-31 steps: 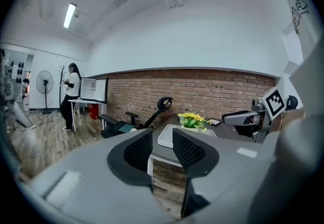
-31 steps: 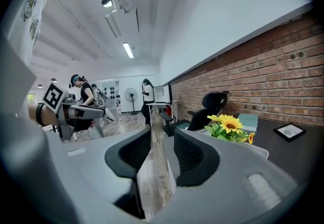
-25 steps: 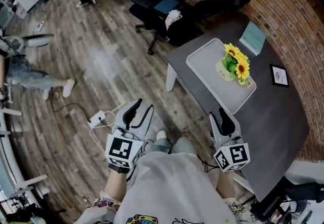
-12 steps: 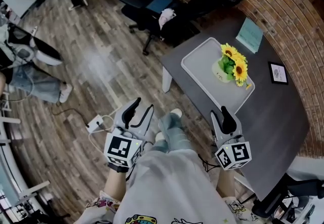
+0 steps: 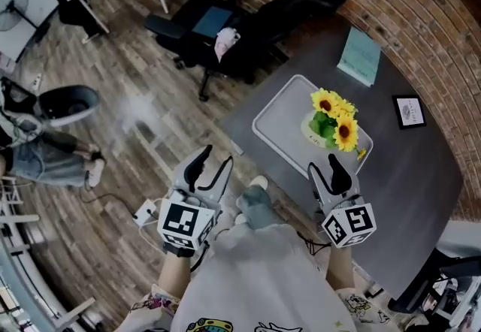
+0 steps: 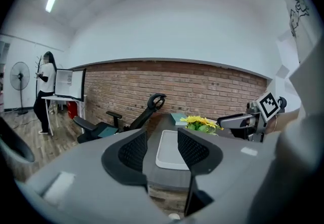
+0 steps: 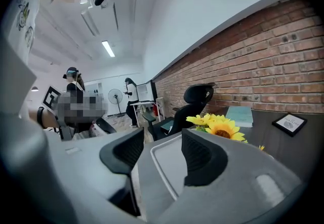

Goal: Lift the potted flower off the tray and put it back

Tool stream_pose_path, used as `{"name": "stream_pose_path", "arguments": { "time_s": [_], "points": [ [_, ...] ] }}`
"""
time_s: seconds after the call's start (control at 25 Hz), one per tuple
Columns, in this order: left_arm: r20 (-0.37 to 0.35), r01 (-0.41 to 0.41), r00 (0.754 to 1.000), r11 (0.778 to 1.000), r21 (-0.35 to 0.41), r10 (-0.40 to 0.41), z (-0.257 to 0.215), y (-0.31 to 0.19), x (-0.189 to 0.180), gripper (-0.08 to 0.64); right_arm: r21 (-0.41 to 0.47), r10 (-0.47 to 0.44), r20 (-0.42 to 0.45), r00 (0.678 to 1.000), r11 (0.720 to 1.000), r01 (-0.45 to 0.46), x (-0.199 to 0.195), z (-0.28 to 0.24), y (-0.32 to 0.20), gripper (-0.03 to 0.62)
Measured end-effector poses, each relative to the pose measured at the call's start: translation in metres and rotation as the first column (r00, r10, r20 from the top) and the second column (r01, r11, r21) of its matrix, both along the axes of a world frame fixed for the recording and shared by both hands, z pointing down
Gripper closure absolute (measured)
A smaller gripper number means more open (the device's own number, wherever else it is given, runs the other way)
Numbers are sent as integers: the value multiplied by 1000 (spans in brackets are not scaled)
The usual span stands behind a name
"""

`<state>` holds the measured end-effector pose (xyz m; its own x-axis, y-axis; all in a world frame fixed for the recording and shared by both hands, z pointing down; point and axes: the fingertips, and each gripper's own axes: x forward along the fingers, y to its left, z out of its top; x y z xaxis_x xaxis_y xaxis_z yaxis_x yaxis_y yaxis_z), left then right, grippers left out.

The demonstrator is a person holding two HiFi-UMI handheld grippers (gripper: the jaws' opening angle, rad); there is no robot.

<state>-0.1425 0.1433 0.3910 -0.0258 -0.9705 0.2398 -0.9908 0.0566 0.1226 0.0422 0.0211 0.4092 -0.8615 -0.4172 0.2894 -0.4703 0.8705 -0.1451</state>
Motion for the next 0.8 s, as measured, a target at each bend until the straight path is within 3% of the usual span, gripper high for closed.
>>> {"name": "stream_pose_path", "arguments": {
  "time_s": [0.56, 0.8],
  "points": [
    [45, -241, 970, 970, 20, 240, -29, -150, 7, 365, 25, 203, 44, 978, 979, -205, 20, -26, -103, 348],
    [67, -345, 937, 938, 37, 343, -36, -188, 23, 364, 37, 292, 58, 955, 955, -295, 38, -31, -119, 345]
  ]
}}
